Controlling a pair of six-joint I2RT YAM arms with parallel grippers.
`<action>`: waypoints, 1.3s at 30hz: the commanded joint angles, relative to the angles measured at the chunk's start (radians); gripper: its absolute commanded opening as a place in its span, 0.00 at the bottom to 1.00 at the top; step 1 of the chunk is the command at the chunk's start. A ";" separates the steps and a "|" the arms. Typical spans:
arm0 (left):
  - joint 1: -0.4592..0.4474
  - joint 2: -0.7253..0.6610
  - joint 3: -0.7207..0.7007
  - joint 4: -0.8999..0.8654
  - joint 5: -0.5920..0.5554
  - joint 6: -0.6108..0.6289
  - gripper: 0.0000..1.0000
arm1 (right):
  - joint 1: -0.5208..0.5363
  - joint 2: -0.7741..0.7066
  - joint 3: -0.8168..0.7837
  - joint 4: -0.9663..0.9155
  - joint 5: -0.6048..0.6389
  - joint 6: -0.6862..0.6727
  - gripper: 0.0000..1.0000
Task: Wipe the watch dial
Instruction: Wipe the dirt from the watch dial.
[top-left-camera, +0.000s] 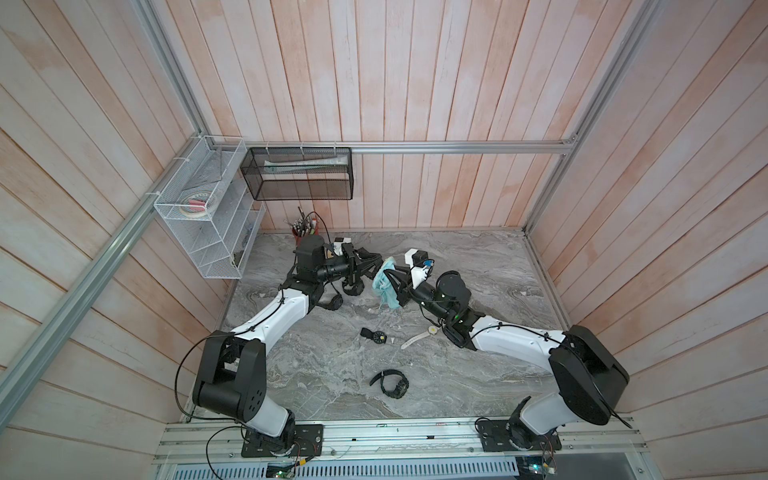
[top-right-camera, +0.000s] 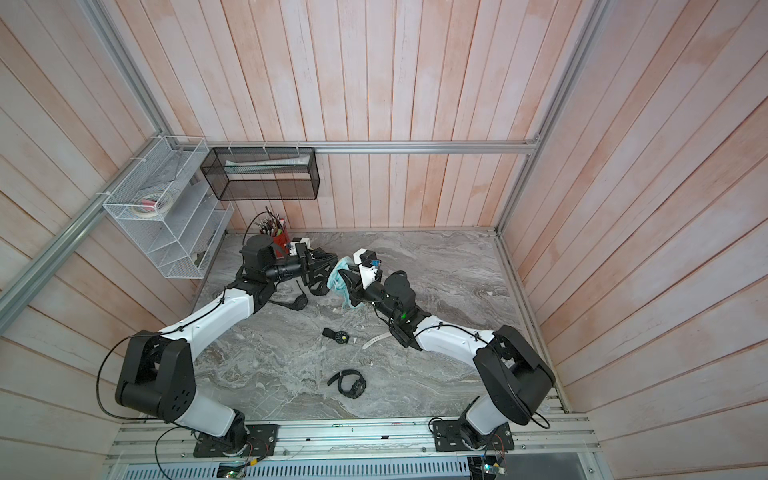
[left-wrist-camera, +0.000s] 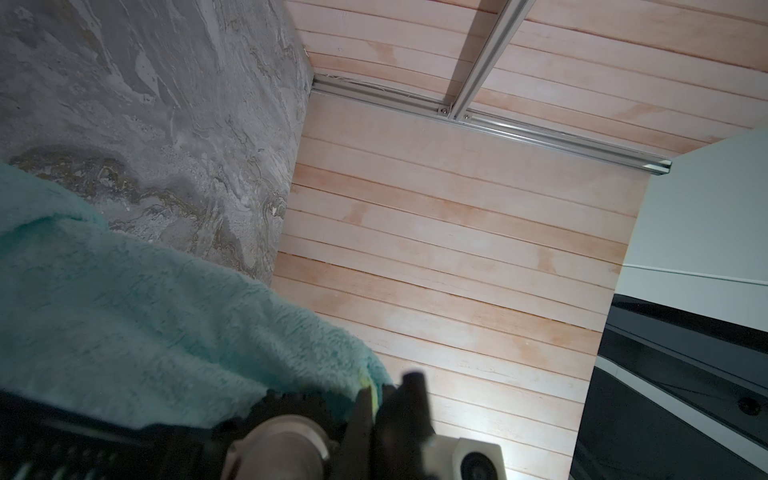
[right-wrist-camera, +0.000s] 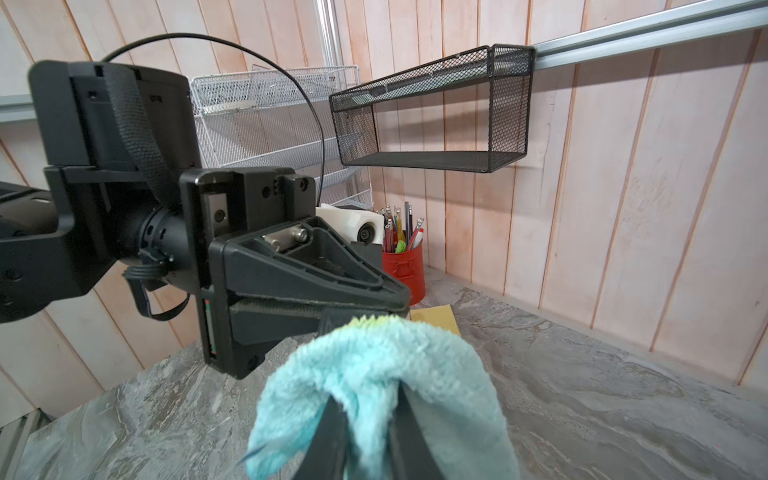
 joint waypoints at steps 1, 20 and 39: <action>-0.049 -0.003 0.015 0.070 0.104 -0.031 0.00 | 0.029 0.032 0.040 -0.055 0.040 -0.044 0.18; -0.037 -0.005 0.012 0.065 0.102 -0.029 0.00 | 0.055 0.038 0.105 -0.259 0.272 -0.101 0.03; -0.030 -0.015 0.000 0.061 0.095 -0.033 0.00 | 0.122 0.061 0.111 -0.240 0.360 -0.184 0.00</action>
